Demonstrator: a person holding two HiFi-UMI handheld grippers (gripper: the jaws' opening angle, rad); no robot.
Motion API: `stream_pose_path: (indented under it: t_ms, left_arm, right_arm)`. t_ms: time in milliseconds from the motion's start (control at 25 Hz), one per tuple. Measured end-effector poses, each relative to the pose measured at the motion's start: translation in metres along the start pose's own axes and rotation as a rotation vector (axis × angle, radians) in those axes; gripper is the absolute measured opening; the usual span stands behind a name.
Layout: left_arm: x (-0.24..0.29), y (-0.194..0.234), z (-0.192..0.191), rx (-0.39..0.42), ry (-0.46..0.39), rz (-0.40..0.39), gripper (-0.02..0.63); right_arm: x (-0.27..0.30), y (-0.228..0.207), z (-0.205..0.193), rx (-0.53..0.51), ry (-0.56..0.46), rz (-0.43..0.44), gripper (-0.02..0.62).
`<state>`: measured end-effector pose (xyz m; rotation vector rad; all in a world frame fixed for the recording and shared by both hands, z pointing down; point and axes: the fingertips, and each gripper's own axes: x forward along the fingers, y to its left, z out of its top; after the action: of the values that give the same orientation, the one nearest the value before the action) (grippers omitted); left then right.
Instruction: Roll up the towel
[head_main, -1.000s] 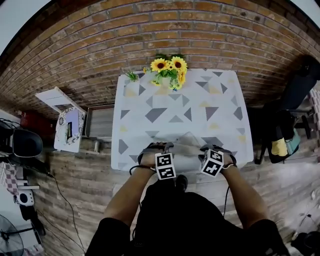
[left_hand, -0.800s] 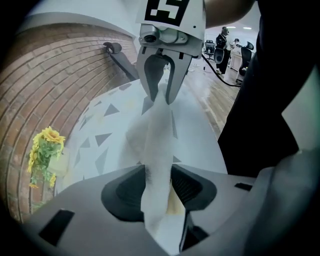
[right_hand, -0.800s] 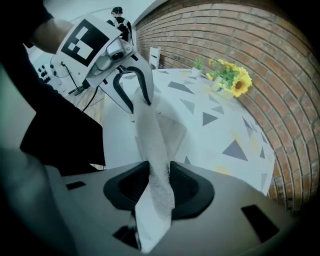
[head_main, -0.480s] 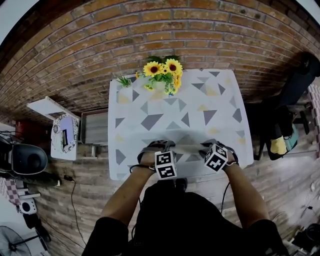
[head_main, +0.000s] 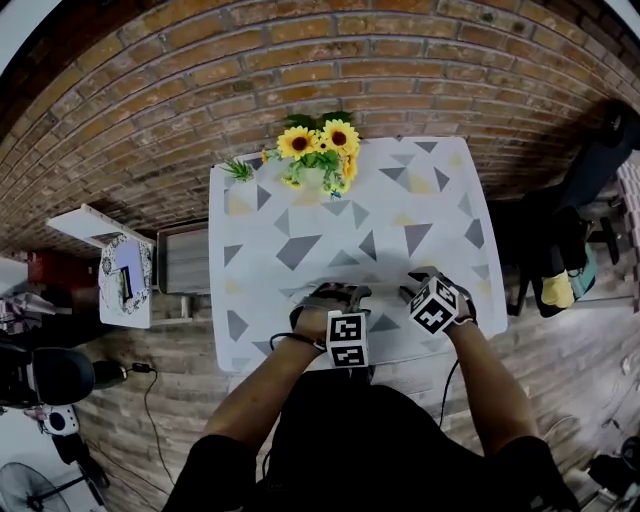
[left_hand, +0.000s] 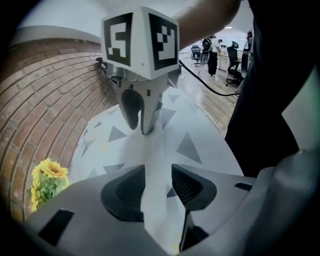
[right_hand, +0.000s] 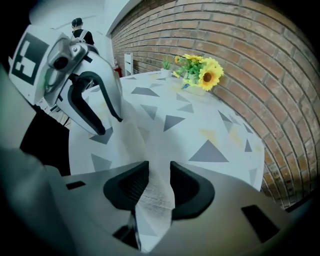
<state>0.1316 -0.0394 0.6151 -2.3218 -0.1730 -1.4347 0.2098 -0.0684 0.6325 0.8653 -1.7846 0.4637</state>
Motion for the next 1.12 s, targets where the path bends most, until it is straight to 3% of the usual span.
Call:
stream_pose_path:
  t_ms: [200,320,480,640,840,1120]
  left_arm:
    - [0.012,0.010,-0.005,-0.003,0.030,0.014,0.179]
    - [0.016,0.021,-0.009,-0.027,0.035,0.020,0.179]
    - [0.014,0.032,-0.010,-0.077,0.010,0.014,0.179]
    - [0.011,0.043,-0.014,-0.119,-0.008,0.026,0.179]
    - [0.005,0.053,-0.019,-0.125,-0.019,0.038,0.178]
    - [0.000,0.048,-0.026,-0.075,-0.040,0.017,0.178]
  right_arm:
    - [0.000,-0.014,0.006,0.006,-0.013,-0.059,0.146]
    - [-0.010,-0.006,0.018,-0.016,-0.069,-0.042,0.149]
    - [-0.017,0.033,0.031,-0.152,-0.124,0.053,0.190]
    - [0.002,0.044,0.029,-0.264,-0.056,0.025,0.206]
    - [0.010,0.022,0.034,-0.201,-0.030,-0.024,0.199]
    - [0.011,0.007,0.046,-0.111,-0.016,-0.012,0.176]
